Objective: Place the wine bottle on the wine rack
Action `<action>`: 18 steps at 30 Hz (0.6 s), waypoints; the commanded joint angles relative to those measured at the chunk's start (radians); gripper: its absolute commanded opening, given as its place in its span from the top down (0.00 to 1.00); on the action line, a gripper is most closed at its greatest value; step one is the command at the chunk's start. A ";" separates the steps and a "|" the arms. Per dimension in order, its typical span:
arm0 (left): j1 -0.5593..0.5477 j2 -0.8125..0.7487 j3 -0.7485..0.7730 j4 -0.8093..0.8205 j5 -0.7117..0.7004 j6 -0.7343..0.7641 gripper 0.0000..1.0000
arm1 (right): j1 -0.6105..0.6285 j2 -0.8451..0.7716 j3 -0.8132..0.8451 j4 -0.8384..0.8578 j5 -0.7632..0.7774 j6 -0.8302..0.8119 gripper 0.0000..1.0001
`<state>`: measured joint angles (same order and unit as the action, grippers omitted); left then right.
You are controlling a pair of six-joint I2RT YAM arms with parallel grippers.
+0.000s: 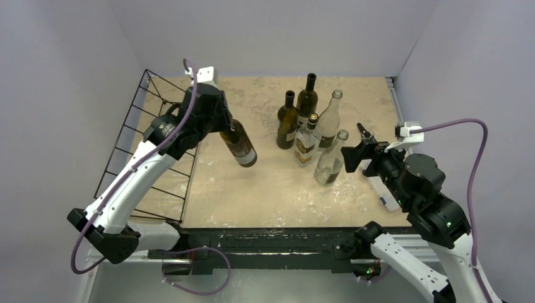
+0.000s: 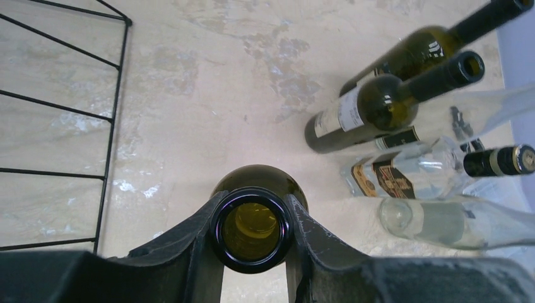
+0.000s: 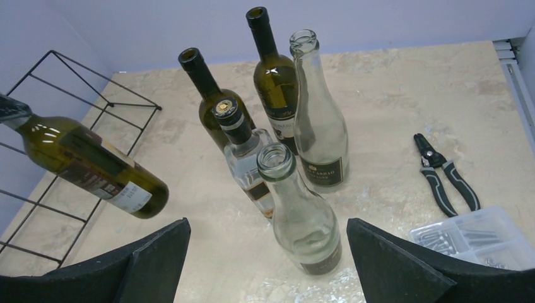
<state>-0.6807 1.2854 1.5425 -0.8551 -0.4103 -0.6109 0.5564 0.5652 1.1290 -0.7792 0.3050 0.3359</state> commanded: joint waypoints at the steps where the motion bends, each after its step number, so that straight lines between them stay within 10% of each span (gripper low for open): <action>1: 0.134 -0.050 0.071 0.089 0.163 0.039 1.00 | 0.004 0.039 -0.003 0.095 0.044 -0.004 0.01; 18: 0.543 0.089 0.214 0.163 0.520 0.022 1.00 | 0.004 0.116 0.025 0.131 0.059 0.024 0.01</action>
<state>-0.1936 1.3621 1.6855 -0.8249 0.0044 -0.5587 0.5564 0.6891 1.1275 -0.7017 0.3309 0.3550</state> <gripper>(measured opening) 0.331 0.987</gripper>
